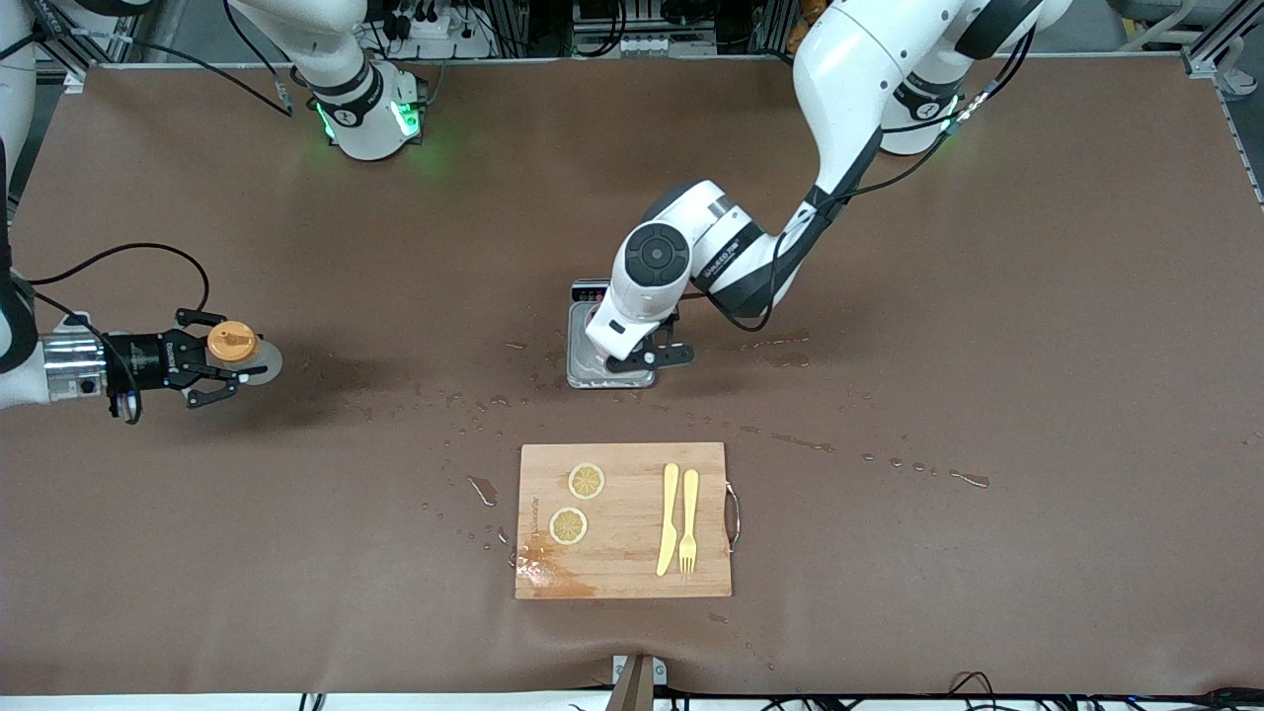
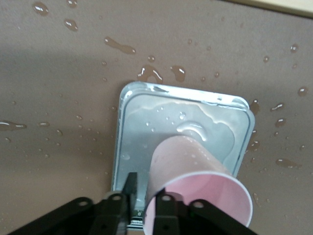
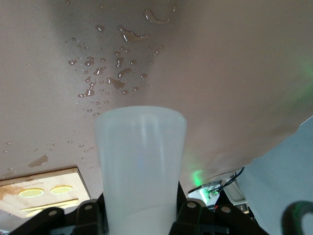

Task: Add sauce to pink cup with both arms
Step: 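Release the cup on the scale while the right gripper lifts the bottle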

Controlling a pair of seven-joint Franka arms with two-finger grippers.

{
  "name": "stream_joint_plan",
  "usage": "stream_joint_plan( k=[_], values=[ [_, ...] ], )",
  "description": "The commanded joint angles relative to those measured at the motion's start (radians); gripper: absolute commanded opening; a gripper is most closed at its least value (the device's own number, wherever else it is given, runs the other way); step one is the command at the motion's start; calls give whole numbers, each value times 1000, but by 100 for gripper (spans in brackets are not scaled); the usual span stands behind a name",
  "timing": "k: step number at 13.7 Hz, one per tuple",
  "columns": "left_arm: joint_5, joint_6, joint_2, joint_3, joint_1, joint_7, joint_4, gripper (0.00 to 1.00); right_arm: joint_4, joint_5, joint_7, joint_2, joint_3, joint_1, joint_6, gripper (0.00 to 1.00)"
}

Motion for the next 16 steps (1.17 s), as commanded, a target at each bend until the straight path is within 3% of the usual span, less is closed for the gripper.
stream_joint_plan(
  k=[1,3,8,14,16],
  values=[
    [25,-2,-19,2,0,-22,19,100,-7,-31,91,-61,-8,46,9,48],
    [27,-7,-46,7,9,-22,19,100,-6,-50,157,-91,-8,94,12,48],
    [27,-94,-186,7,69,-15,19,100,8,-205,373,-160,-5,247,72,47],
    [28,-218,-316,5,257,122,17,100,46,-300,701,-175,-3,451,104,47],
    [27,-279,-356,4,346,216,14,100,78,-384,837,-167,-2,534,102,47]
  ],
)
